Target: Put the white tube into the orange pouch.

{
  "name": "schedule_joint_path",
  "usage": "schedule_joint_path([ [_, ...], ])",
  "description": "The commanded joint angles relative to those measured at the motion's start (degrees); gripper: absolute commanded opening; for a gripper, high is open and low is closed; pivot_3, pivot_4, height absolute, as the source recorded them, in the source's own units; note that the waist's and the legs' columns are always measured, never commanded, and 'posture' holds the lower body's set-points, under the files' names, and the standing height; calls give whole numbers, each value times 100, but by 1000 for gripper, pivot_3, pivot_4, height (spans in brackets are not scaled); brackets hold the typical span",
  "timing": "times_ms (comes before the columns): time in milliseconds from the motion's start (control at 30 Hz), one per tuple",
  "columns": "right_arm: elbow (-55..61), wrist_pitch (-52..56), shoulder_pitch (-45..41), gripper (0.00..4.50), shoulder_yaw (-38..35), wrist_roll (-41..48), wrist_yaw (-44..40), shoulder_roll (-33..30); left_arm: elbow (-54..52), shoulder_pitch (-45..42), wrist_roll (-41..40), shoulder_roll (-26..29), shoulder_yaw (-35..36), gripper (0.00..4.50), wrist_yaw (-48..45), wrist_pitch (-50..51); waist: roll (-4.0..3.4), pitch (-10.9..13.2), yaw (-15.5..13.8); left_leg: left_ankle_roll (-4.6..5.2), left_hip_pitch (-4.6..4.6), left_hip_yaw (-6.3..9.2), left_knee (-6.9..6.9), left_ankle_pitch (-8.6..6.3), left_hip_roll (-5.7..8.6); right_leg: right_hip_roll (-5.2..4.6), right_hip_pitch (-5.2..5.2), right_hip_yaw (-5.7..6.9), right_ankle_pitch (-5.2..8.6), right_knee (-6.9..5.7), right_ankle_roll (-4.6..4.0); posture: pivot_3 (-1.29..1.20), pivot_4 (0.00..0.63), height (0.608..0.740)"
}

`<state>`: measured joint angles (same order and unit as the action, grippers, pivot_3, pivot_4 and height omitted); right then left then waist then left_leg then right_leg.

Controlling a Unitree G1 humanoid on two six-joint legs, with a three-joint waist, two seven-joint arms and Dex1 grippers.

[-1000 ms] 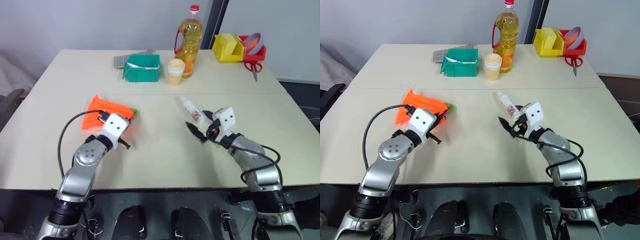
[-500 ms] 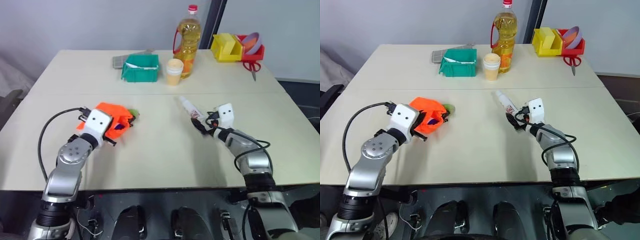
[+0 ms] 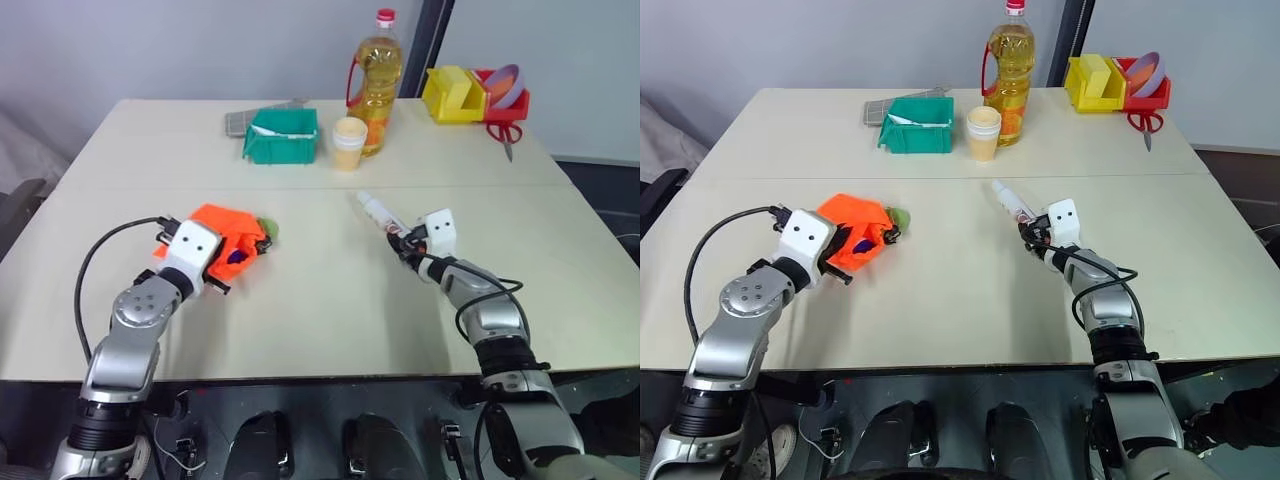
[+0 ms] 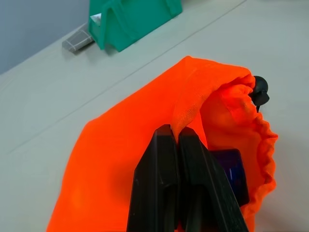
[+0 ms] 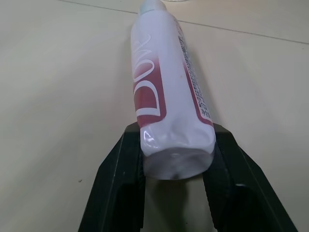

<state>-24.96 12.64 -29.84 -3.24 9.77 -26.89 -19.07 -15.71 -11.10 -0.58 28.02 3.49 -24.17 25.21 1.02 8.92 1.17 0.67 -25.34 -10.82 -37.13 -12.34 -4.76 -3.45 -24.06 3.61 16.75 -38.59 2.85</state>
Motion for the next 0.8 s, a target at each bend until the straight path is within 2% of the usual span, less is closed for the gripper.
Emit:
schedule_joint_path([
  [33, 406, -302, 23, 1138, 22, -41, -74, -16, -85, -88, -39, 20, 12, 0, -32, -216, 0, 0, -2, 0, 0, 0, 0, 0, 0, 0, 0, 0, 0, 0, 0, 0, 150, 740],
  [100, 829, -348, 190, 1138, 102, 6, -308, -96, -78, -93, -50, 3, -2, 0, -42, -247, -1, 0, -8, 0, 0, 0, 0, 0, 0, 0, 0, 0, 0, 0, 0, 0, 150, 740],
  [267, 3007, 338, 1077, 1138, 674, 524, -1364, -452, -132, -92, -109, -48, -47, 0, -100, -262, -1, 1, -12, 0, -2, 1, 4, -1, 0, -2, -3, 0, 1, 0, 1, 0, 150, 740],
  [400, 4013, 897, 1448, 1138, 1184, 614, -1554, -511, -191, -117, -153, -73, -75, 0, -144, -229, -1, 1, 6, 0, 1, 5, 4, -2, -3, -1, -2, 0, 1, -2, 0, 0, 150, 740],
  [533, 4213, 1171, 1372, 1138, 1575, 404, -1333, -321, -276, -123, -221, -98, -138, 0, -213, -189, 0, 0, -12, 10, 1, 8, 1, -7, -3, -2, -3, 0, 1, -3, -3, 0, 150, 740],
  [800, 3721, 1217, 986, 1138, 1950, 88, -996, 178, -470, -105, -302, -121, -221, 0, -225, -113, 0, 0, -17, 2, -2, 8, 0, -2, -2, -4, -5, 1, 1, -3, -4, 0, 150, 740],
])
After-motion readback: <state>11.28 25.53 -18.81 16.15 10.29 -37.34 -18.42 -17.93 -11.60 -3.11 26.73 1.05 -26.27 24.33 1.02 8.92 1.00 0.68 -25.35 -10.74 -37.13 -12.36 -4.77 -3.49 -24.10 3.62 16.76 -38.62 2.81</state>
